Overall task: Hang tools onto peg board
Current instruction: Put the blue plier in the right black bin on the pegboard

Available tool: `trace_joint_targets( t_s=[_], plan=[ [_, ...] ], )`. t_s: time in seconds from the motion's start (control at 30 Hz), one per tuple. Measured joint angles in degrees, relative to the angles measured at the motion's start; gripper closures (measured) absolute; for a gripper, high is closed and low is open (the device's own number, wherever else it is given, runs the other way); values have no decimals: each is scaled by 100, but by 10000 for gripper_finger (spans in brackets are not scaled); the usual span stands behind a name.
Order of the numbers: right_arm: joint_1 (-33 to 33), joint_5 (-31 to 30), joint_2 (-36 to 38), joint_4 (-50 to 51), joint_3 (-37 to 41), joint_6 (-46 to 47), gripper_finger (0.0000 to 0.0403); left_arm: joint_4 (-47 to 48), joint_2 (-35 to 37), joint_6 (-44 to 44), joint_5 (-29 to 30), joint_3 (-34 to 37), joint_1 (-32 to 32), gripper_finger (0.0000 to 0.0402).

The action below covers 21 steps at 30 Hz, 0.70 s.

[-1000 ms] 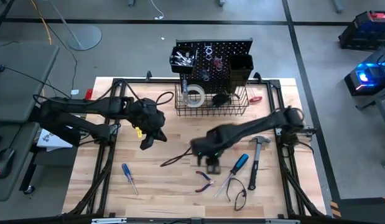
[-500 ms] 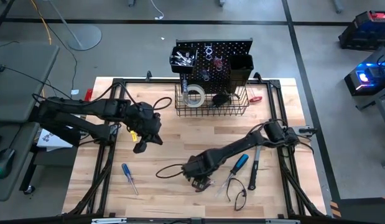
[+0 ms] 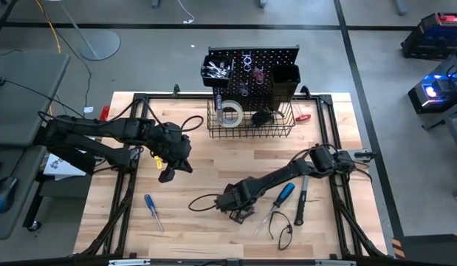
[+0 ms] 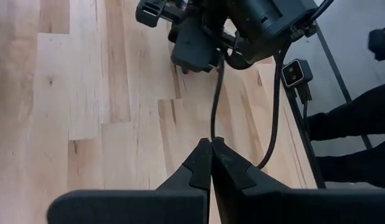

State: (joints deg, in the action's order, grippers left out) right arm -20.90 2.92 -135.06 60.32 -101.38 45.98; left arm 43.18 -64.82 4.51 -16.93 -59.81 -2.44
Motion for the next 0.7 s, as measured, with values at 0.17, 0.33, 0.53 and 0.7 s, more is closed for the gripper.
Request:
trace_joint_targets(
  t_s=[0.17, 0.33, 0.53, 0.7],
  plan=[
    [-19, -278, 523, 337, 117, -393, 389, -13, 18, 192, 14, 0, 28, 401],
    [-28, -767, 1635, 1027, 126, -287, 389, -28, 133, 239, 253, -7, 67, 401],
    [57, -1982, 3376, 1433, 136, 543, 389, -106, 464, 19, 524, -11, 251, 401],
    [259, -4753, 5028, 1429, 93, 1617, 389, -251, 708, -109, 936, -13, 513, 401]
  ],
)
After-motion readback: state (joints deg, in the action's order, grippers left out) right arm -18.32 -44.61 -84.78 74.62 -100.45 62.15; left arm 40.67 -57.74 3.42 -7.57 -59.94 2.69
